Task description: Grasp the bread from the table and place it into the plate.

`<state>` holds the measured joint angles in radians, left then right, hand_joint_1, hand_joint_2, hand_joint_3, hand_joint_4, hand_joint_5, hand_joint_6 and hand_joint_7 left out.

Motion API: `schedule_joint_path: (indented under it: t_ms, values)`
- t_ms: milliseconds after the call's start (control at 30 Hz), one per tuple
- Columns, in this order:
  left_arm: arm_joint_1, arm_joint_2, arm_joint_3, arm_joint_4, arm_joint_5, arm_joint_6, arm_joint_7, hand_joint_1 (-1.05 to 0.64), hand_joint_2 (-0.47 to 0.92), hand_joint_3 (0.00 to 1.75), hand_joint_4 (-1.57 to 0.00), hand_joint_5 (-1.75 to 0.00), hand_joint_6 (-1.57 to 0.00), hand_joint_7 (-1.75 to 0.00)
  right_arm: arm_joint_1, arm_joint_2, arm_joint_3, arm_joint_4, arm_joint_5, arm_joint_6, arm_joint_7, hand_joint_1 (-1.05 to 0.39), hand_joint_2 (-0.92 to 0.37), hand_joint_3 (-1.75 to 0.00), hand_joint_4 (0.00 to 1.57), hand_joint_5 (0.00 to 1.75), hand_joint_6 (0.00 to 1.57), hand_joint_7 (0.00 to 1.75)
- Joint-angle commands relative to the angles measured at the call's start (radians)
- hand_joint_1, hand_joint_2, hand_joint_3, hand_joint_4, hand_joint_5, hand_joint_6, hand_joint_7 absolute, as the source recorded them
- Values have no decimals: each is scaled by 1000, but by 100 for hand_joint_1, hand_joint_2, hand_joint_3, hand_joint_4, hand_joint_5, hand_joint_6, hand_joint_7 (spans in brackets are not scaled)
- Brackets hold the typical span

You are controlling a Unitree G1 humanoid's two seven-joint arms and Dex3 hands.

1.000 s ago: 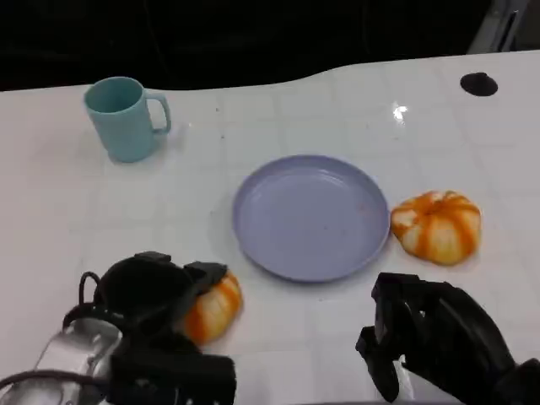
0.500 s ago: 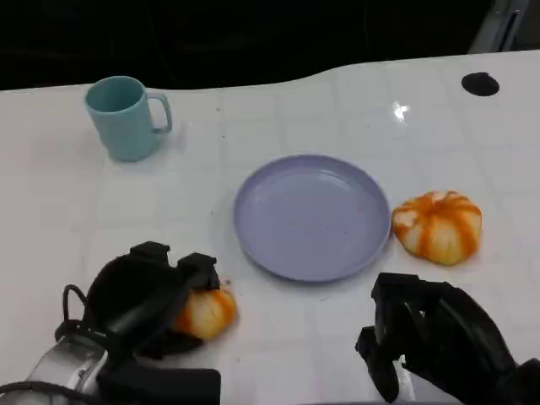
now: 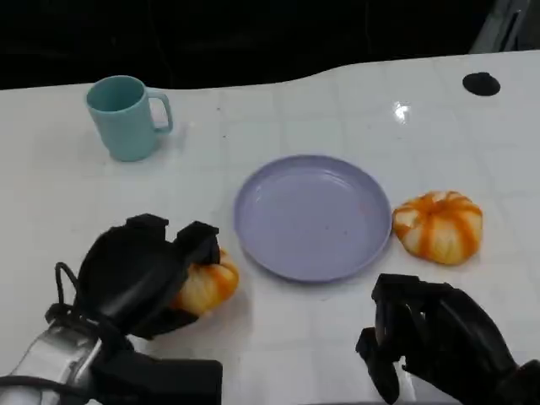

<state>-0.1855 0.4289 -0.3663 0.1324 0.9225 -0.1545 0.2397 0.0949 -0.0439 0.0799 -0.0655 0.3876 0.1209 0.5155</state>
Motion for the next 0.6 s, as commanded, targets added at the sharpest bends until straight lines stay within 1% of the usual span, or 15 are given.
schedule_joint_path:
  t_ms: [33,167,200,267,300,367,400,433,467,500,533,567,600]
  values:
    - [6,19,40,-101,0,50,-49,-26,49,111,-89,-175,-68,-174,5,-12,-12,-7,8,1,4,-94,-70,-78,121,168,103,153]
    - [-17,7,51,-153,21,86,-63,-26,47,108,-88,-175,-66,-175,3,-10,-13,-2,10,1,6,-94,-70,-77,121,167,102,151]
    - [-29,2,52,-155,17,82,-60,-25,47,102,-88,-175,-66,-175,2,-11,-14,-2,10,3,5,-94,-70,-76,121,166,103,151]
    - [-54,-9,51,-142,-4,58,-51,-25,47,99,-88,-175,-66,-175,2,-11,-14,-2,11,6,4,-94,-70,-75,121,166,103,150]
    - [-72,-17,48,-125,-18,39,-40,-23,45,100,-88,-175,-67,-174,2,-11,-14,-2,11,7,4,-94,-70,-75,121,166,103,150]
    - [-112,-34,39,-73,-37,1,-21,-22,41,108,-88,-175,-70,-170,2,-11,-14,-3,12,10,4,-94,-70,-74,122,166,104,150]
    - [-132,-41,34,-48,-41,-15,-15,-24,43,109,-89,-175,-80,-141,3,-11,-14,-4,15,13,6,-94,-70,-74,122,166,104,150]
    - [-150,-48,31,-25,-46,-30,-8,-25,43,109,-89,-175,-85,-127,4,-11,-15,-6,17,16,6,-94,-70,-74,122,166,104,150]
    - [-171,-60,26,2,-55,-46,-4,-25,43,109,-89,-175,-88,-124,6,-12,-14,-8,15,15,5,-94,-70,-73,122,166,104,150]
    - [-191,-72,21,32,-64,-63,5,-24,41,112,-90,-175,-83,-141,7,-12,-14,-10,14,15,4,-94,-71,-73,122,166,104,150]
    - [-212,-83,16,62,-70,-79,12,-24,40,115,-90,-175,-79,-154,9,-12,-13,-12,11,14,2,-95,-71,-73,122,166,104,150]
    - [-230,-91,10,88,-73,-92,18,-23,39,118,-90,-175,-76,-164,10,-13,-12,-12,8,10,2,-95,-71,-73,122,166,105,150]
    - [-247,-98,3,110,-73,-101,21,-23,37,119,-90,-175,-73,-170,12,-12,-11,-11,4,4,3,-94,-71,-73,121,166,105,150]
